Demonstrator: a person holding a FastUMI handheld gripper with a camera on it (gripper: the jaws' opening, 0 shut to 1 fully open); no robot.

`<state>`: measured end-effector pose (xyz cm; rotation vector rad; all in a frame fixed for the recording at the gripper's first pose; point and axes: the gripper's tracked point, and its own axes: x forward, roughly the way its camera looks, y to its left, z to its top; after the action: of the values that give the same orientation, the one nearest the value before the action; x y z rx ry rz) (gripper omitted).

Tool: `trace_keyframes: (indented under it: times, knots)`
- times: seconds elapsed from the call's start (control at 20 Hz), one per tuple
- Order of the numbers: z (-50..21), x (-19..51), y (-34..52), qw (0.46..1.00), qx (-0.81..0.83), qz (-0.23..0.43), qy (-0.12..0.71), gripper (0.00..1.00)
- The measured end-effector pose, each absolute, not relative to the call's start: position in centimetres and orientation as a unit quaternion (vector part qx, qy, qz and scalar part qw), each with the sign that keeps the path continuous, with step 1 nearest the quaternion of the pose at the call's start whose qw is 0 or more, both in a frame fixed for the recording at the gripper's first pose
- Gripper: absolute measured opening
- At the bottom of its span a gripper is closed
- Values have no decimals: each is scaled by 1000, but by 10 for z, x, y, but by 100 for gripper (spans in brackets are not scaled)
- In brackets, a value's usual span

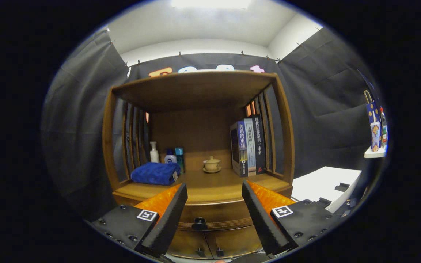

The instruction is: Pull open the drawer, take out the items inside it, and place them on the countertop above the cabinet.

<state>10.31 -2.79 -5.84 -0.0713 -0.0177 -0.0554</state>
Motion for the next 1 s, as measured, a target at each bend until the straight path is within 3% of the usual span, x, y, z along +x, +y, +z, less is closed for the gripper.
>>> trace_keyframes:
  times: [0.4, 0.65, 1.0]
  knots:
    - [-182, 156, -9, 995, -46, 0, 91, 95]
    - [-209, 168, -12, 992, -37, -3, 118, 89]
    - [-224, 181, -21, 990, -43, -20, 130, 66]
